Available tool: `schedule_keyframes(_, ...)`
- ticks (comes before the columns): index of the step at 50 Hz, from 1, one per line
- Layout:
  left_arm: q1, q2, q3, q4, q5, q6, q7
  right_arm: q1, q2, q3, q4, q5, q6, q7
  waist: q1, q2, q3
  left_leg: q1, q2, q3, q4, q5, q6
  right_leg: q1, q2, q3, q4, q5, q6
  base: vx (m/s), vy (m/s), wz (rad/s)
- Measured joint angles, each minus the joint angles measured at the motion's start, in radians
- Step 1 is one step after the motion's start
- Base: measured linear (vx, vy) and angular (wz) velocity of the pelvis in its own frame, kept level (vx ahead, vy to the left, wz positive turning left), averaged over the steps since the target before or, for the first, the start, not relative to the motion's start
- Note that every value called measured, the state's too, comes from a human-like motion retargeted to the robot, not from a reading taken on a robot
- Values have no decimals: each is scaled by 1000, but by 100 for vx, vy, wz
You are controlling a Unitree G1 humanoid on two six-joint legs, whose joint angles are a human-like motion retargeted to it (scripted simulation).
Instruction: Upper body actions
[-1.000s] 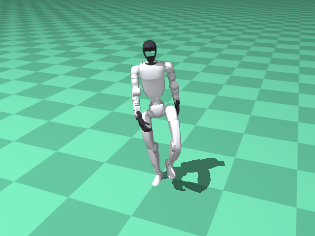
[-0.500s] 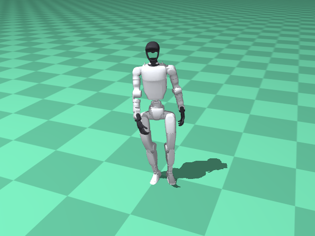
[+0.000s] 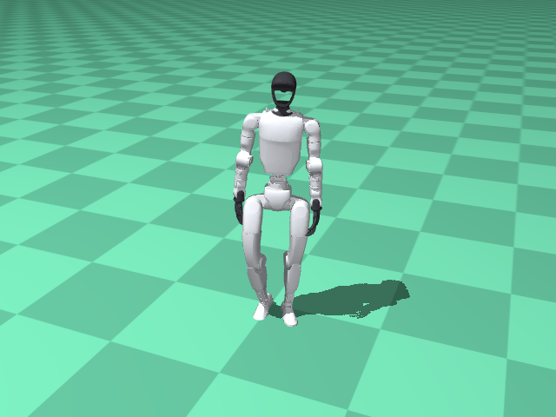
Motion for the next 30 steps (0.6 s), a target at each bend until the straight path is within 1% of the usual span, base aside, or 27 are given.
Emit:
schedule_keyframes(2,-70,-15,-8,-22,2,0,0,31,-8,-14,0,-26,-1,-16,-1,9,21,3,17,14,-9,2,4,-109,-29,15,183,133,-6,-11,13,-50)
schedule_keyframes(3,-104,-20,-7,-35,-4,-5,-2,45,-12,-17,0,-39,-5,-29,-14,14,34,4,26,14,-12,4,5,-167,-49,7,280,184,-28,-10,11,-27)
schedule_keyframes(4,-140,-24,-7,-50,-17,-10,-6,57,-18,-18,0,-51,-7,-43,-24,15,47,4,29,18,-15,6,7,-225,-77,-3,381,191,-52,-9,13,-27)
schedule_keyframes(7,-248,-32,-1,-102,-45,-20,-18,89,-37,-19,0,-93,6,-82,-68,4,83,-3,16,22,-17,12,23,-381,-190,-55,651,123,-120,-11,13,-5)
schedule_keyframes(8,-275,-34,10,-120,-40,-24,-15,102,-41,-17,0,-106,16,-90,-89,0,93,-6,12,18,-15,13,28,-429,-207,-56,714,104,-132,-10,9,19)
schedule_keyframes(10,-319,-35,21,-137,-37,-34,-3,128,-46,-19,0,-125,33,-105,-120,-2,104,-14,11,9,-11,14,37,-515,-214,-38,800,82,-133,-6,8,21)
schedule_keyframes(13,-376,-36,16,-147,-45,-55,15,185,-58,-28,0,-128,53,-134,-146,8,108,-19,17,5,-6,11,48,-632,-195,-10,880,77,-113,2,8,6)
schedule_keyframes(16,-400,-34,18,-151,-44,-58,21,215,-66,-33,0,-99,63,-141,-165,8,110,-13,14,8,-6,6,54,-665,-204,-18,887,79,-114,4,7,-4)
schedule_keyframes(19,-396,-31,19,-155,-47,-66,27,225,-68,-43,0,-70,62,-132,-176,17,109,-3,20,18,-7,-3,55,-635,-201,-36,829,82,-113,4,6,-17)
schedule_keyframes(25,-336,-26,14,-142,-45,-83,30,192,-53,-45,0,-59,35,-87,-170,32,83,8,28,38,-12,-19,48,-476,-160,-50,612,113,-77,7,2,-20)
schedule_keyframes(27,-316,-29,17,-132,-44,-86,26,176,-47,-40,0,-57,31,-62,-160,37,76,10,32,44,-13,-23,45,-418,-133,-42,532,127,-64,9,-3,-17)
schedule_keyframes(30,-282,-37,23,-120,-50,-88,19,139,-35,-28,0,-58,23,-31,-139,35,67,11,31,55,-15,-29,37,-318,-77,5,384,159,-23,6,-5,-21)
